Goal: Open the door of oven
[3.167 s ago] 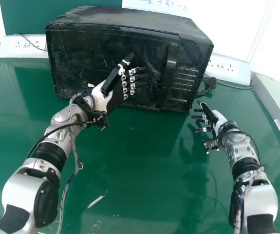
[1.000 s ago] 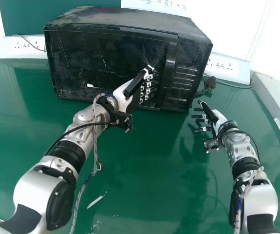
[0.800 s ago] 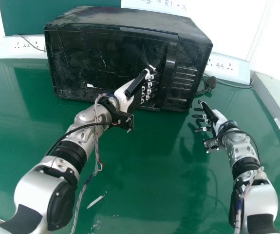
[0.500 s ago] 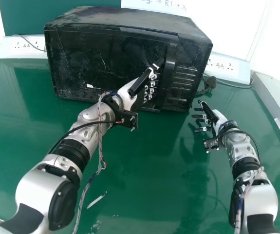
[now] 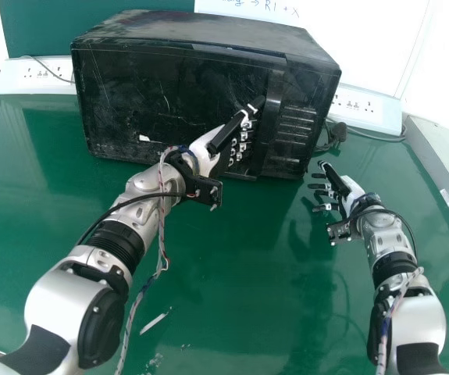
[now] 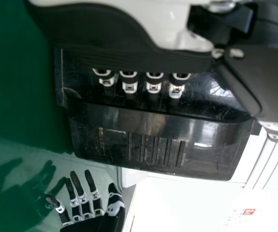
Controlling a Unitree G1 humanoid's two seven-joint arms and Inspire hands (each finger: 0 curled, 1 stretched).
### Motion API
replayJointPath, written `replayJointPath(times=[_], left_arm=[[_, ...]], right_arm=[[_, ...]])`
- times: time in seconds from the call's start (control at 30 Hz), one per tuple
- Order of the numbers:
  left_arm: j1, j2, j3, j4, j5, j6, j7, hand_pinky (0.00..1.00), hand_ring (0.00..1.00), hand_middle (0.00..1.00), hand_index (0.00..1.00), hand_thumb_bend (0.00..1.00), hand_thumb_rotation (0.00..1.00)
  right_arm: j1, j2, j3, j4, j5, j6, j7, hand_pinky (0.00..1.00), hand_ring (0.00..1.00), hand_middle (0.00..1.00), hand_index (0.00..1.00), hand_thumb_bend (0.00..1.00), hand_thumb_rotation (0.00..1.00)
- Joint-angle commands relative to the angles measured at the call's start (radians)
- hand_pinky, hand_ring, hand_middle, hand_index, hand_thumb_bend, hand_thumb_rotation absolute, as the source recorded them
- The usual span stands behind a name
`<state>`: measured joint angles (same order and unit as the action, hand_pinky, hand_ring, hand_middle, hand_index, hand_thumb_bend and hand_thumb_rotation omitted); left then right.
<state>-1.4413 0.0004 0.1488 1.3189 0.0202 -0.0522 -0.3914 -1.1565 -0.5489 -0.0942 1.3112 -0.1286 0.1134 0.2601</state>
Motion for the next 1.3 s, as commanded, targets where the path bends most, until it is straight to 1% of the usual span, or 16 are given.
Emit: replayJointPath(times=[0.0, 0.07, 0.2, 0.27, 0.37, 0.43, 0.5, 0.6, 0.67, 0.77, 0.83, 0.9, 1.03, 1.1, 1.17, 1.27], left_arm=[[-0.028, -0.029, -0.013, 0.011, 0.01, 0.005, -0.012, 0.95, 0.93, 1.0, 1.0, 1.0, 1.0], [-0.031, -0.03, -0.019, 0.011, 0.017, 0.005, -0.012, 0.96, 0.92, 0.99, 1.0, 1.0, 1.0], [-0.039, -0.031, -0.032, 0.012, 0.03, 0.003, -0.013, 0.95, 0.9, 0.99, 1.0, 1.0, 1.0], [-0.043, -0.033, -0.036, 0.012, 0.036, 0.005, -0.008, 0.94, 0.88, 0.98, 1.0, 1.0, 1.0], [-0.048, -0.037, -0.037, 0.013, 0.045, 0.007, -0.004, 0.91, 0.86, 0.97, 1.0, 1.0, 1.0], [-0.051, -0.04, -0.035, 0.014, 0.047, 0.009, -0.01, 0.91, 0.85, 0.97, 1.0, 1.0, 1.0], [-0.055, -0.043, -0.035, 0.014, 0.047, 0.012, -0.014, 0.91, 0.84, 0.96, 1.0, 1.0, 1.0], [-0.057, -0.047, -0.038, 0.015, 0.054, 0.01, -0.015, 0.9, 0.82, 0.94, 1.0, 1.0, 1.0], [-0.057, -0.05, -0.041, 0.016, 0.058, 0.008, -0.011, 0.89, 0.81, 0.93, 1.0, 1.0, 1.0], [-0.057, -0.057, -0.041, 0.017, 0.062, 0.008, -0.002, 0.86, 0.79, 0.92, 1.0, 1.0, 1.0], [-0.057, -0.061, -0.04, 0.017, 0.064, 0.008, 0.003, 0.83, 0.78, 0.91, 1.0, 1.0, 1.0], [-0.056, -0.065, -0.035, 0.017, 0.06, 0.011, 0.0, 0.83, 0.78, 0.9, 0.99, 1.0, 0.99], [-0.058, -0.071, -0.031, 0.017, 0.054, 0.019, -0.008, 0.81, 0.76, 0.87, 0.98, 1.0, 0.98], [-0.06, -0.073, -0.03, 0.016, 0.052, 0.02, -0.011, 0.8, 0.75, 0.86, 0.98, 1.0, 0.99], [-0.06, -0.075, -0.026, 0.015, 0.047, 0.02, -0.013, 0.78, 0.73, 0.84, 0.98, 1.0, 0.98], [-0.06, -0.077, -0.017, 0.014, 0.037, 0.016, -0.02, 0.72, 0.7, 0.81, 0.97, 1.0, 0.97]], right_arm=[[0.059, 0.033, 0.008, 0.038, -0.01, 0.046, 0.014, 0.62, 0.7, 0.73, 0.83, 0.6, 1.0], [0.057, 0.034, 0.006, 0.038, -0.007, 0.052, 0.014, 0.62, 0.71, 0.73, 0.83, 0.62, 1.0], [0.056, 0.035, 0.005, 0.038, -0.006, 0.052, 0.016, 0.63, 0.71, 0.72, 0.84, 0.61, 1.0], [0.057, 0.035, 0.004, 0.038, -0.006, 0.05, 0.016, 0.6, 0.7, 0.72, 0.83, 0.62, 1.0], [0.055, 0.037, 0.003, 0.038, -0.004, 0.052, 0.014, 0.59, 0.69, 0.71, 0.82, 0.62, 1.0], [0.055, 0.038, 0.005, 0.038, -0.006, 0.052, 0.014, 0.6, 0.69, 0.71, 0.82, 0.61, 1.0], [0.054, 0.039, 0.004, 0.038, -0.006, 0.054, 0.013, 0.63, 0.71, 0.72, 0.83, 0.6, 1.0], [0.055, 0.039, 0.007, 0.037, -0.008, 0.05, 0.013, 0.62, 0.71, 0.72, 0.83, 0.61, 1.0], [0.054, 0.039, 0.008, 0.037, -0.009, 0.052, 0.012, 0.6, 0.68, 0.71, 0.83, 0.62, 1.0], [0.054, 0.041, 0.007, 0.037, -0.008, 0.053, 0.01, 0.6, 0.69, 0.72, 0.83, 0.61, 1.0], [0.054, 0.042, 0.006, 0.037, -0.008, 0.051, 0.005, 0.58, 0.68, 0.7, 0.83, 0.61, 1.0], [0.055, 0.043, 0.002, 0.038, -0.003, 0.052, 0.001, 0.57, 0.67, 0.7, 0.82, 0.62, 1.0], [0.054, 0.043, 0.002, 0.038, -0.004, 0.05, 0.002, 0.6, 0.69, 0.7, 0.82, 0.61, 1.0], [0.055, 0.043, 0.002, 0.038, -0.005, 0.049, 0.004, 0.6, 0.68, 0.7, 0.82, 0.61, 1.0], [0.055, 0.043, 0.003, 0.037, -0.006, 0.046, 0.005, 0.6, 0.67, 0.7, 0.82, 0.6, 1.0], [0.056, 0.043, 0.009, 0.037, -0.011, 0.042, 0.007, 0.59, 0.67, 0.71, 0.82, 0.6, 1.0]])
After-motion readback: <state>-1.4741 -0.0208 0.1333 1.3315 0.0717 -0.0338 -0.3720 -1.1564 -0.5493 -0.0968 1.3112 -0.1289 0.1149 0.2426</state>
